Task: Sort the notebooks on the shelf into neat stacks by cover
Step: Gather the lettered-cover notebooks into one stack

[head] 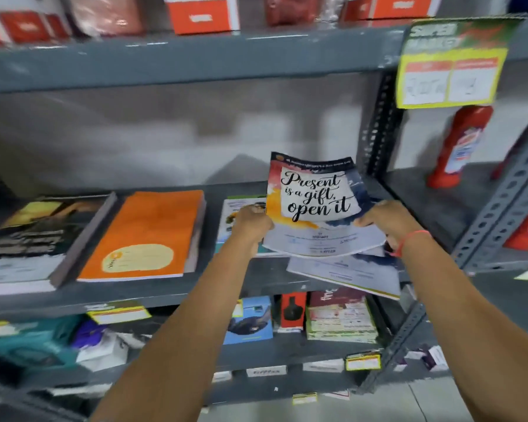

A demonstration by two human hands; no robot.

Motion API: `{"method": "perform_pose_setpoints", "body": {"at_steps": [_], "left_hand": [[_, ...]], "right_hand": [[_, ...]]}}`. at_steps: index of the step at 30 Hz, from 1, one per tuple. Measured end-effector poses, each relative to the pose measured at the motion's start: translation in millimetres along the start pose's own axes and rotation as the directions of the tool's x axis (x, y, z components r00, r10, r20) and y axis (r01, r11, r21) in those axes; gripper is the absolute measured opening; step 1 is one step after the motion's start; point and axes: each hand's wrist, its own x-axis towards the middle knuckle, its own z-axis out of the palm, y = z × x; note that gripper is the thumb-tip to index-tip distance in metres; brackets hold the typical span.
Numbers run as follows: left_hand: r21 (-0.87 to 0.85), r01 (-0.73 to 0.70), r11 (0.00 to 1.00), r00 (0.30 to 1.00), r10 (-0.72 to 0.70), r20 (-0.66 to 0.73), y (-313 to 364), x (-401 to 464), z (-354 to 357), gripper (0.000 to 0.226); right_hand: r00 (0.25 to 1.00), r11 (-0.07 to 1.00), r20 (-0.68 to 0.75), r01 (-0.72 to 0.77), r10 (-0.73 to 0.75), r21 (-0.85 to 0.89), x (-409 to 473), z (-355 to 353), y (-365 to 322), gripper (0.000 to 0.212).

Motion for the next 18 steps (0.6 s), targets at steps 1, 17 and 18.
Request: {"method": "perform_pose_setpoints", "body": {"at_steps": [1,17,18], "left_hand": [[0.0,-0.009,1.0,1.0,0.009,-0.02,-1,0,-20,0.016],[0.09,0.074,0.993,0.957,-0.045,-0.287,-100,-18,-449,0.02],[0.109,0.088,0.99,0.956,-0.053,-0.289,-107,-15,-470,0.019]], "right_hand": [[0.999,0.999,0.018,0.033,-0.033,-0.034,-5,14,-12,0.024],[0.892,0.945,0.358,0.319,-0.276,-0.069,-158,407,-145,0.014],[0.897,0.949,0.356,0.307,-0.264,-0.071,-164,428,-147,0.02]]}}
